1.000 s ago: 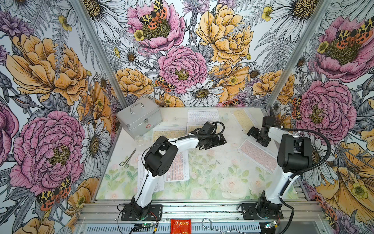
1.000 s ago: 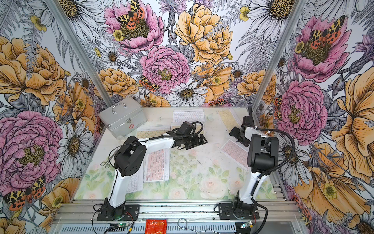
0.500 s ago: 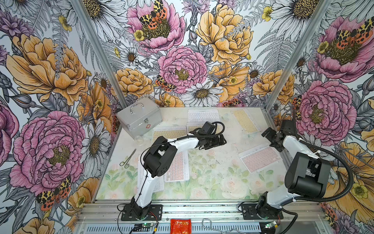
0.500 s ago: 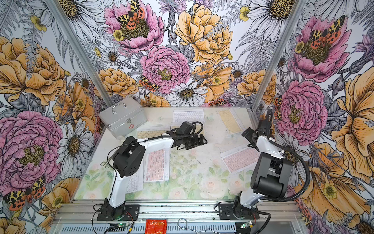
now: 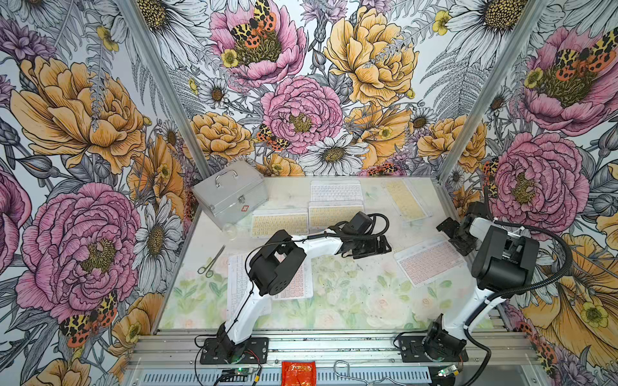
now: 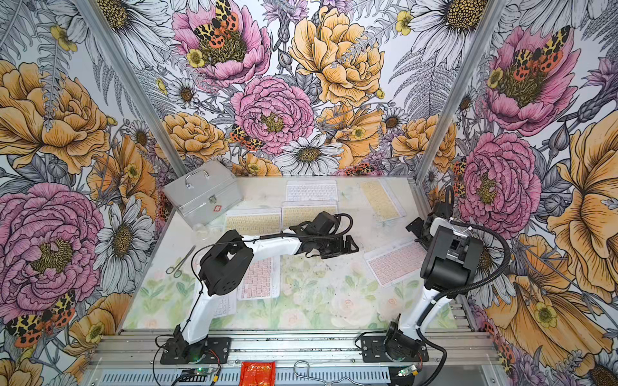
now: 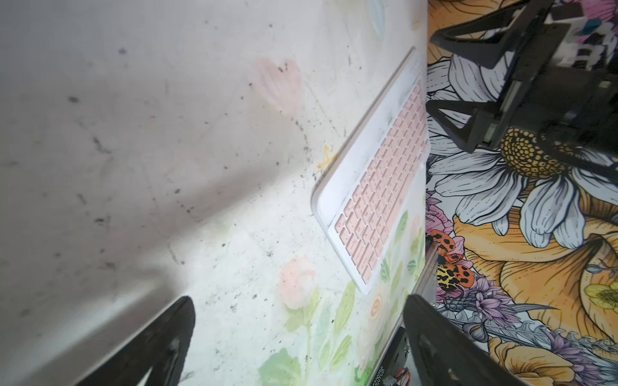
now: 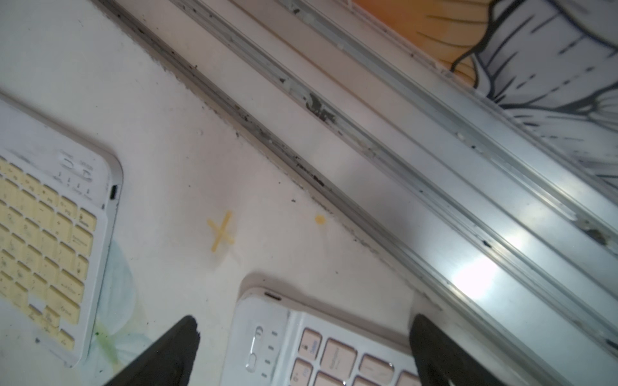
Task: Stack the numeric keypads
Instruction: Move the numeric keypad to the center of the board.
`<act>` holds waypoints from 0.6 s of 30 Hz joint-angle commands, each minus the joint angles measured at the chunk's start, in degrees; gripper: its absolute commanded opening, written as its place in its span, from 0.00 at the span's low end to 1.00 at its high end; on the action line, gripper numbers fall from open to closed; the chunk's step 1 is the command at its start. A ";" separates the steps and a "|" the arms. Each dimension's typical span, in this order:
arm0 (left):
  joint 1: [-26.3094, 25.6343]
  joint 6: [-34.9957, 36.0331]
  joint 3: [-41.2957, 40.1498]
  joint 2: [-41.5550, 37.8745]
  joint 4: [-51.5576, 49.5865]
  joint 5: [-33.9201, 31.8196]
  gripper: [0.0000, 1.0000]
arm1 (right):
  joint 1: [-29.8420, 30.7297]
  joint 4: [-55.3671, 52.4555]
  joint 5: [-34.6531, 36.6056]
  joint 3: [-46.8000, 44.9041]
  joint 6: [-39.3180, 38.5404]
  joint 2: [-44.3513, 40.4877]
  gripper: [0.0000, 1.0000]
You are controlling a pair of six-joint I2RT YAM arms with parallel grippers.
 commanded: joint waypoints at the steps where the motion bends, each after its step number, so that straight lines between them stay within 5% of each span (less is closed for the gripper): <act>1: 0.52 -1.32 -1.27 -1.47 2.51 0.86 0.99 | 0.37 0.48 -2.14 0.55 -0.37 0.45 1.00; 11: 1.69 -5.29 -5.17 -2.11 7.94 3.22 0.99 | 6.76 0.74 -2.05 -10.56 -0.10 -7.57 1.00; 18: 2.18 -8.29 -12.29 -5.08 13.03 4.43 0.99 | 17.83 2.50 -2.70 -17.46 3.98 -14.37 1.00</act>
